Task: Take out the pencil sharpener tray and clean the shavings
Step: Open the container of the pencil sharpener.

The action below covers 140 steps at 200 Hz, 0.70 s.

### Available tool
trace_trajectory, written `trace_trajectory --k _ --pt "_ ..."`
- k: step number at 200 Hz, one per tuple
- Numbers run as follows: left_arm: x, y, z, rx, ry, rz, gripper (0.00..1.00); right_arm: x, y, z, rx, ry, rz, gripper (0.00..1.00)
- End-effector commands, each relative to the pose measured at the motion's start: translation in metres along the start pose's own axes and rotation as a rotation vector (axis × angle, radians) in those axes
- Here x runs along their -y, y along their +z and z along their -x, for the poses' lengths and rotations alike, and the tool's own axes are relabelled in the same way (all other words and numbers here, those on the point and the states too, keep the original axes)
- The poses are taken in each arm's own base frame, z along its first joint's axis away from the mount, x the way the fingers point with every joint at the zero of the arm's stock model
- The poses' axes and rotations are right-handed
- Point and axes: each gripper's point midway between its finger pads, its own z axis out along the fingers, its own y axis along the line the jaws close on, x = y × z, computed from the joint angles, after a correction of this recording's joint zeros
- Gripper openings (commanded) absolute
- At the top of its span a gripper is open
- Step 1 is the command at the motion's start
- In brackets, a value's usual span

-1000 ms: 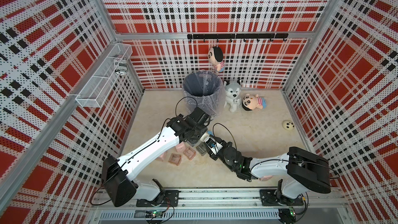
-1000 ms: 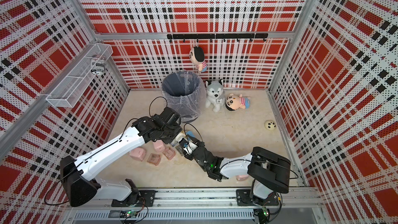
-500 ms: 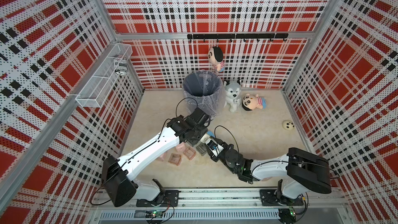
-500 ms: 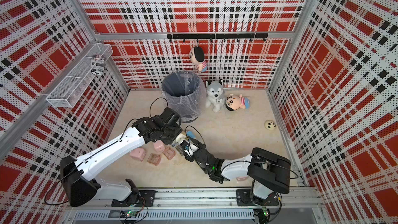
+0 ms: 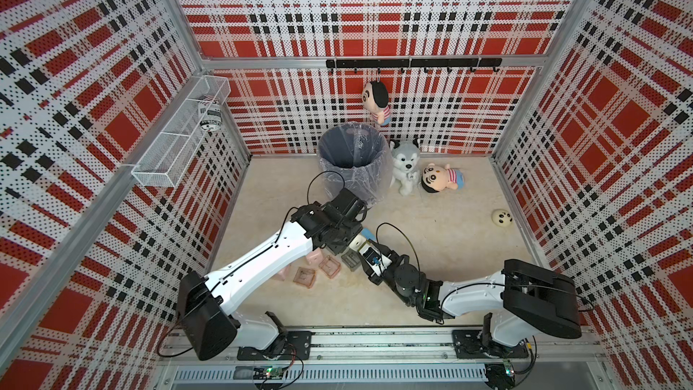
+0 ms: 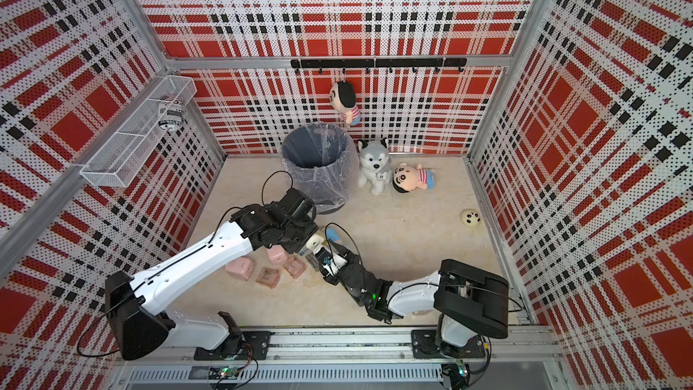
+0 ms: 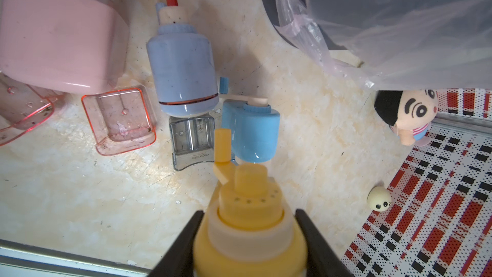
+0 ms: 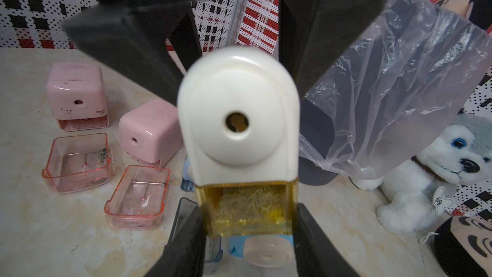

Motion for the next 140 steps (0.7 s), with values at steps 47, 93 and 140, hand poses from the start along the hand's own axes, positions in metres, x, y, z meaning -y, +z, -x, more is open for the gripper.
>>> trace_trajectory --k 47,93,140 --pt "0.012 -0.003 0.020 0.104 -0.007 -0.026 0.35 0.004 -0.009 0.023 0.085 0.073 -0.019 0.49" --pt "0.010 -0.006 0.021 0.108 -0.011 -0.030 0.34 0.003 -0.006 0.022 0.081 0.073 -0.024 0.51" --pt "0.010 -0.008 0.018 0.098 -0.008 -0.037 0.34 -0.002 0.006 0.013 0.035 0.051 -0.040 0.77"
